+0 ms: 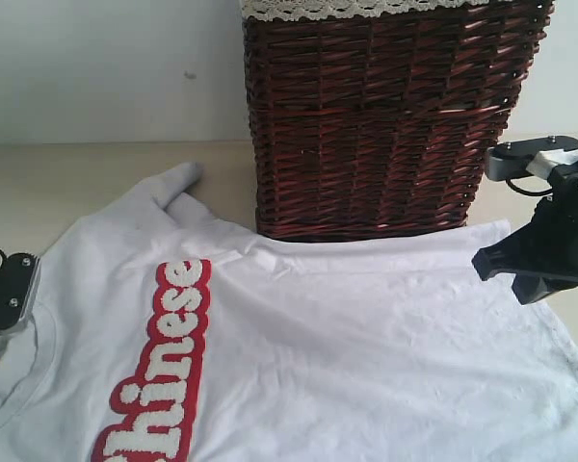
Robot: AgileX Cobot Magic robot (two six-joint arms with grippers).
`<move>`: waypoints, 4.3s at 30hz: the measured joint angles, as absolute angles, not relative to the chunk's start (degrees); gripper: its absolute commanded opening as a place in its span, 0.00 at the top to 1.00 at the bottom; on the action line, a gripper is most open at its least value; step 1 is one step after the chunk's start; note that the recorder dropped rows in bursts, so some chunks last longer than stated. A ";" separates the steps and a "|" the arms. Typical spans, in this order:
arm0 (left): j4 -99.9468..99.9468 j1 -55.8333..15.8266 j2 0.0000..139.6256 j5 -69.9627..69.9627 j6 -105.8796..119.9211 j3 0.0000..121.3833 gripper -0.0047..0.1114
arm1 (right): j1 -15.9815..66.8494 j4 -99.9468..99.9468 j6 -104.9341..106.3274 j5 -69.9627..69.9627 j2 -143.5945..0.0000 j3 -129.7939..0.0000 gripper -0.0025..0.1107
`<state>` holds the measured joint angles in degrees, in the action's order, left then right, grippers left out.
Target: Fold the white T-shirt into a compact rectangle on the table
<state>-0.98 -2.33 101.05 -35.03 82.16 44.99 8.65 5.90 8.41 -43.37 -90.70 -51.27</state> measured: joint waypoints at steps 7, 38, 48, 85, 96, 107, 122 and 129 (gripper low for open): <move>-1.02 -2.56 99.77 -34.81 82.16 44.96 0.05 | 8.65 5.90 8.41 -43.47 -90.70 -51.27 0.98; -7.04 -1.26 102.44 -35.90 91.21 46.02 0.05 | 8.65 6.02 8.41 -43.39 -90.70 -51.27 0.98; -6.93 -1.26 103.49 -36.96 92.03 46.79 0.05 | 8.65 6.02 8.41 -43.60 -90.70 -51.27 0.98; -6.93 -1.26 103.49 -37.05 92.25 46.79 0.05 | 8.65 0.00 30.10 -45.21 -90.70 -50.94 0.05; -6.93 -1.26 103.49 -37.05 92.25 46.79 0.05 | 8.65 -10.64 67.79 -50.20 -90.70 -48.50 0.05; -6.93 -1.26 103.49 -37.05 92.25 46.79 0.05 | 8.65 -14.25 69.46 -43.33 -98.14 -47.63 0.05; -6.93 -1.26 103.49 -37.05 92.25 46.79 0.05 | 1.89 -4.45 83.59 -36.94 -104.07 -48.66 0.05; -6.93 -1.26 103.49 -37.05 92.25 46.79 0.05 | 1.87 -4.32 83.86 -51.34 -104.83 -53.96 0.05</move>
<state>-6.93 -1.26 103.49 -37.05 92.25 46.79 1.87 -4.32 83.86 -51.34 -104.83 -53.96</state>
